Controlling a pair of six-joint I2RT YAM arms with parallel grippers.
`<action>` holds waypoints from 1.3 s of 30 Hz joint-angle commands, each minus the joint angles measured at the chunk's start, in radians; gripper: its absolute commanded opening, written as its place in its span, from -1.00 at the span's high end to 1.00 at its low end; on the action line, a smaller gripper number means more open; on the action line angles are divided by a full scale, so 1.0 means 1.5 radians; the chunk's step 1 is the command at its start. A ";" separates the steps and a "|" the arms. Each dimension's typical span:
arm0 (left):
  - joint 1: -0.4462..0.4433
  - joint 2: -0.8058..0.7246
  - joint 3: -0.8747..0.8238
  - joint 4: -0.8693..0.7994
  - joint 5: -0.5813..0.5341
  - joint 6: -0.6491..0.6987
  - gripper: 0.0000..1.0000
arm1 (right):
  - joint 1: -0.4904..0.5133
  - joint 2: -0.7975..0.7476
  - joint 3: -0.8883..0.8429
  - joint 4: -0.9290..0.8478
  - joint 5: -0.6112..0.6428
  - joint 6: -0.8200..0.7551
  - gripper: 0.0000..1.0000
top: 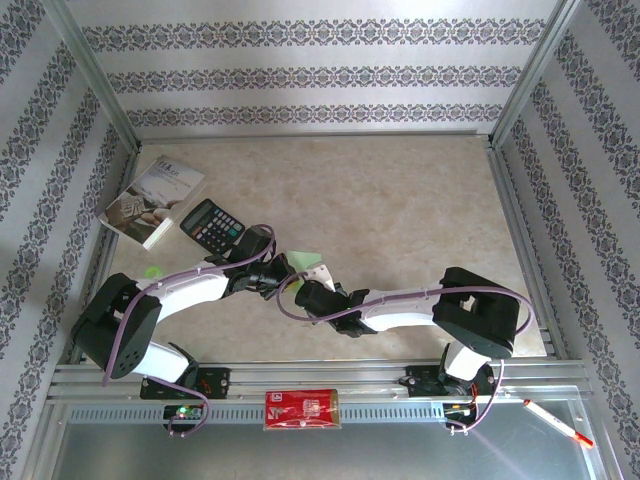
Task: Fold a paper plane with a square sheet of paper (pick it up from the middle)
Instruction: Fourth fold the wing at the center of the table.
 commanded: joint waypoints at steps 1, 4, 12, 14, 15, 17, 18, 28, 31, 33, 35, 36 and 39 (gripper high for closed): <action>-0.004 -0.020 -0.008 0.016 -0.009 -0.005 0.79 | -0.011 -0.019 -0.024 0.012 -0.014 0.011 0.85; -0.003 -0.037 -0.013 0.013 -0.015 0.001 0.62 | -0.020 -0.025 -0.039 0.029 -0.033 0.016 0.85; -0.003 -0.074 -0.019 -0.008 -0.036 0.026 0.30 | -0.057 -0.035 -0.081 0.077 -0.107 0.035 0.82; -0.003 -0.068 -0.025 0.004 -0.028 0.024 0.30 | -0.064 -0.041 -0.094 0.092 -0.125 0.043 0.80; -0.004 -0.064 -0.026 0.011 -0.025 0.022 0.30 | -0.068 -0.045 -0.100 0.098 -0.132 0.046 0.80; -0.006 -0.052 -0.030 0.027 -0.013 0.019 0.31 | -0.075 -0.050 -0.112 0.111 -0.151 0.056 0.79; -0.007 -0.047 -0.030 0.032 -0.011 0.018 0.32 | -0.079 -0.051 -0.117 0.119 -0.161 0.059 0.78; -0.031 0.002 -0.040 0.099 0.010 0.004 0.38 | -0.116 -0.067 -0.175 0.184 -0.233 0.115 0.71; -0.031 0.004 -0.040 0.098 0.009 0.012 0.38 | -0.120 -0.073 -0.183 0.193 -0.238 0.120 0.66; -0.031 0.008 -0.040 0.097 0.009 0.017 0.39 | -0.122 -0.074 -0.183 0.193 -0.241 0.118 0.64; -0.031 0.015 -0.040 0.098 0.012 0.019 0.39 | -0.124 -0.073 -0.181 0.193 -0.246 0.116 0.63; -0.031 0.019 -0.040 0.101 0.014 0.020 0.40 | -0.124 -0.074 -0.180 0.193 -0.248 0.117 0.62; -0.031 0.033 -0.038 0.107 0.020 0.023 0.41 | -0.127 -0.074 -0.178 0.193 -0.253 0.116 0.61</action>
